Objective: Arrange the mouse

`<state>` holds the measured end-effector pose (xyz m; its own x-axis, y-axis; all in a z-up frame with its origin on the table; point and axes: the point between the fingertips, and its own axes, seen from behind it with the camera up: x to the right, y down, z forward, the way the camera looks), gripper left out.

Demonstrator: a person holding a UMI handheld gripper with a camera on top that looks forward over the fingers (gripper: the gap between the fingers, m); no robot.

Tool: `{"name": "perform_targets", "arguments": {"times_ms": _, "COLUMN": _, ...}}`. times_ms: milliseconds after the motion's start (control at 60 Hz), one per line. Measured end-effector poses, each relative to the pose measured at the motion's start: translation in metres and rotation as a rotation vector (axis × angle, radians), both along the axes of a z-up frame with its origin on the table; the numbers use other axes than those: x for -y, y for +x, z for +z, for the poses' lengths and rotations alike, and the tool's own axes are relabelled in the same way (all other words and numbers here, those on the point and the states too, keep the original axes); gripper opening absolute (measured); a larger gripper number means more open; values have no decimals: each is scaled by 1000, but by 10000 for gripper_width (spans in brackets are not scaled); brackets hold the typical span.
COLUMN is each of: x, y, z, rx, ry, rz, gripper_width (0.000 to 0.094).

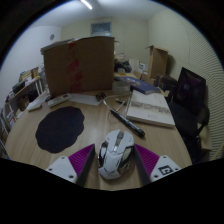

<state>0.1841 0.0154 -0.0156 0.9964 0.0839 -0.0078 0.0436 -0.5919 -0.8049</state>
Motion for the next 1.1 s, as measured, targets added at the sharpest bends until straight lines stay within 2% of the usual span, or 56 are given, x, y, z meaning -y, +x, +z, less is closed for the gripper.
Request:
{"name": "perform_targets", "arguments": {"times_ms": 67, "x": 1, "y": -5, "z": 0, "rx": -35, "ry": 3, "rz": 4, "gripper_width": 579}}
{"name": "perform_targets", "arguments": {"times_ms": 200, "x": 1, "y": 2, "z": 3, "rx": -19, "ry": 52, "rz": -39, "gripper_width": 460}}
{"name": "perform_targets", "arguments": {"times_ms": 267, "x": 3, "y": 12, "z": 17, "rx": 39, "ry": 108, "rz": -66, "gripper_width": 427}}
{"name": "perform_targets", "arguments": {"times_ms": 350, "x": 2, "y": 4, "z": 60, "rx": -11, "ry": 200, "rz": -86, "gripper_width": 421}}
{"name": "perform_targets", "arguments": {"times_ms": 483, "x": -12, "y": -44, "z": 132, "rx": -110, "ry": 277, "rz": -44, "gripper_width": 416}}
{"name": "perform_targets", "arguments": {"times_ms": 567, "x": -29, "y": -89, "z": 152, "rx": -94, "ry": 289, "rz": 3, "gripper_width": 416}}
{"name": "perform_targets", "arguments": {"times_ms": 650, "x": -48, "y": -133, "z": 147, "rx": -61, "ry": 267, "rz": 64, "gripper_width": 419}}
{"name": "perform_targets", "arguments": {"times_ms": 767, "x": -63, "y": -185, "z": 101, "rx": -32, "ry": 176, "rz": 113, "gripper_width": 421}}
{"name": "perform_targets", "arguments": {"times_ms": 867, "x": -72, "y": -194, "z": 54, "rx": -8, "ry": 91, "rz": 95, "gripper_width": 415}}
{"name": "perform_targets", "arguments": {"times_ms": 1033, "x": -68, "y": -183, "z": 5, "rx": 10, "ry": -16, "rz": 61, "gripper_width": 439}}
{"name": "perform_targets", "arguments": {"times_ms": 1067, "x": -69, "y": -183, "z": 6, "rx": -6, "ry": 3, "rz": 64, "gripper_width": 428}}
{"name": "perform_targets", "arguments": {"times_ms": 1100, "x": -67, "y": -182, "z": 4, "rx": -7, "ry": -13, "rz": 65, "gripper_width": 468}}
